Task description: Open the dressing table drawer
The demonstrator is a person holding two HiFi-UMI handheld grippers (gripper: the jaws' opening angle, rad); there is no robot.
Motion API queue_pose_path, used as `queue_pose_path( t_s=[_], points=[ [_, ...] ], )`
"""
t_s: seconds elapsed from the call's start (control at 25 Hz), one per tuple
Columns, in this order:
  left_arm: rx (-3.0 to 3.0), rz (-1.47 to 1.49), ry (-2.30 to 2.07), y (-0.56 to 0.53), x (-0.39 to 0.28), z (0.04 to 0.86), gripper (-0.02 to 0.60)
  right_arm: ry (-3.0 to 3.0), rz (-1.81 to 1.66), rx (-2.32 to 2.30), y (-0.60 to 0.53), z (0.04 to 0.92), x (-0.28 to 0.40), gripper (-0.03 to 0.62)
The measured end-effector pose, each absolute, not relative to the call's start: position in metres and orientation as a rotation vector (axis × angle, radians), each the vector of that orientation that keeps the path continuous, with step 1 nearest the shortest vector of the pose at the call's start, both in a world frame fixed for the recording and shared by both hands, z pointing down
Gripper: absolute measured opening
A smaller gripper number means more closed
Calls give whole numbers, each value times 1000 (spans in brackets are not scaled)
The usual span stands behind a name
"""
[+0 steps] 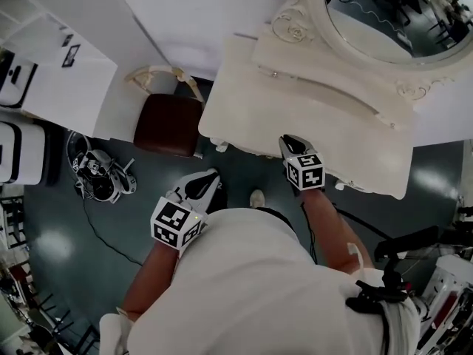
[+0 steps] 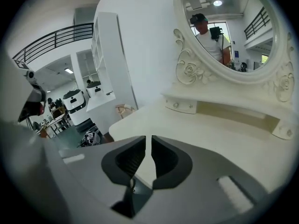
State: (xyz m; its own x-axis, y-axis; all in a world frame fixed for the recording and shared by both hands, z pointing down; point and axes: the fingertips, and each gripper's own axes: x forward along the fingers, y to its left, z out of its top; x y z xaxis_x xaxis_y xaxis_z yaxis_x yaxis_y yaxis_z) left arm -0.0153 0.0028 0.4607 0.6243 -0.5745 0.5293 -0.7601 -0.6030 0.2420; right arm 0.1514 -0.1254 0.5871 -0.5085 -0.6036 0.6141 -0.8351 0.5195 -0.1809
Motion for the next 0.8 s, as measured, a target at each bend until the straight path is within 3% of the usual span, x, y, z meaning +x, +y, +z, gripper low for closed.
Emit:
queue_pose_path(
  t_s=[0.56, 0.8],
  points=[
    [2466, 610, -910, -97, -148, 459, 2, -2094, 751, 1578, -267, 621, 112, 80],
    [2408, 575, -1004, -125, -166, 455, 2, -2052, 836, 1641, -319, 639, 121, 112]
  ],
)
